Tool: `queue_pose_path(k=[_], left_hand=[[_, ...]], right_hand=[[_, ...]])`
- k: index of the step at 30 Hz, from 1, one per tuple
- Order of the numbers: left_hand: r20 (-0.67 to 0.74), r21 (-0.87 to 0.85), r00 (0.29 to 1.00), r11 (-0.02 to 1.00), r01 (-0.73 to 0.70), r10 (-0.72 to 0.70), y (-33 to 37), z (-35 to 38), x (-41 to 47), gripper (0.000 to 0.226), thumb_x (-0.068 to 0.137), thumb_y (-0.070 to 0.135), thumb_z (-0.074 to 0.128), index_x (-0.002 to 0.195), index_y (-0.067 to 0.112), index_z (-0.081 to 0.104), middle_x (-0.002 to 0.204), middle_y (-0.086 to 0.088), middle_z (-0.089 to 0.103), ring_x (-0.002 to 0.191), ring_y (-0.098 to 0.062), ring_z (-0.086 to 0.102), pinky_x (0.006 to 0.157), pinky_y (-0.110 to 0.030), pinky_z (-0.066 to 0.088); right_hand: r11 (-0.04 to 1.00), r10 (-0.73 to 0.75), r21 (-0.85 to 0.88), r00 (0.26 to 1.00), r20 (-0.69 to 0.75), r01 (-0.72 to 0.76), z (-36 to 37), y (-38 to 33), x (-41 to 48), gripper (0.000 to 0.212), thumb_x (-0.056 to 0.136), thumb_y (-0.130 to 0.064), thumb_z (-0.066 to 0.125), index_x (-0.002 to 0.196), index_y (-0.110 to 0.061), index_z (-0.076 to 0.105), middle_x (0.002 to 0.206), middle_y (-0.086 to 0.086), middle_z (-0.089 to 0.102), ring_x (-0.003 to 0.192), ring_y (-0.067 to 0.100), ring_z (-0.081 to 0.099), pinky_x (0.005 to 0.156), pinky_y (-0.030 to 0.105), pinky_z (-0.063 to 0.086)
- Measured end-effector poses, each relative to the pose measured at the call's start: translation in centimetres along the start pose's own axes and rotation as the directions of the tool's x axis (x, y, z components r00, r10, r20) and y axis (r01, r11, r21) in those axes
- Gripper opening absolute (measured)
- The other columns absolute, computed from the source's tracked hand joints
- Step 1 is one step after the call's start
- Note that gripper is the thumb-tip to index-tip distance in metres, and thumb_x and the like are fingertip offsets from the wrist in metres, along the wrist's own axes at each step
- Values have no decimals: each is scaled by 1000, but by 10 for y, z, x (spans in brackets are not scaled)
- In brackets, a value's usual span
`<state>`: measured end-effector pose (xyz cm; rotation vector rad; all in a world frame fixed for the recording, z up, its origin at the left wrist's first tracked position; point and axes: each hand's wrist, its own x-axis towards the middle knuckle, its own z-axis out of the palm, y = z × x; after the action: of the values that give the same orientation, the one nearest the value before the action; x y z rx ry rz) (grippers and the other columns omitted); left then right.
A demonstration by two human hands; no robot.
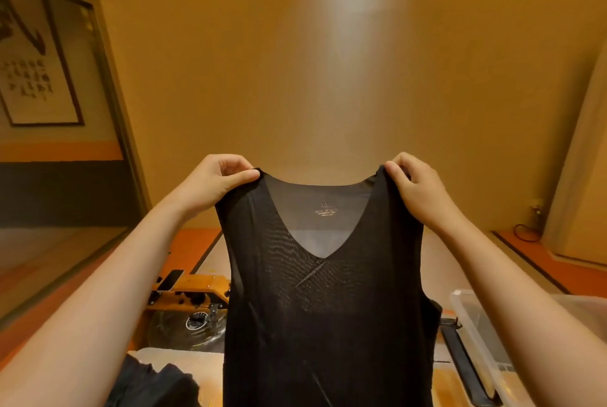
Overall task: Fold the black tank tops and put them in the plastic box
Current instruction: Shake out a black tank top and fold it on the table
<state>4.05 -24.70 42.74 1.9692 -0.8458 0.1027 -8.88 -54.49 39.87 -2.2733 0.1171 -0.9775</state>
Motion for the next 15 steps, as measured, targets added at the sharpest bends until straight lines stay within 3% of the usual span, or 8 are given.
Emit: queue_pose_path(k=[6, 15], left_hand=[[65, 15, 997, 999, 39, -40, -57, 17, 55, 15, 90, 25, 66, 85, 12, 70, 85, -8, 71, 77, -14, 63, 68, -27, 48], [60, -2, 998, 1000, 8, -8, -111, 39, 100, 14, 91, 24, 65, 84, 13, 69, 83, -11, 69, 76, -17, 62, 68, -33, 47]], right_hand=[[998, 64, 1, 998, -12, -64, 49, 33, 26, 21, 98, -27, 52, 80, -20, 61, 80, -11, 61, 73, -3, 54, 58, 7, 37], [991, 122, -47, 992, -18, -123, 90, 61, 42, 20, 96, -29, 56, 88, -14, 67, 87, -5, 65, 82, 5, 58, 71, 23, 44]])
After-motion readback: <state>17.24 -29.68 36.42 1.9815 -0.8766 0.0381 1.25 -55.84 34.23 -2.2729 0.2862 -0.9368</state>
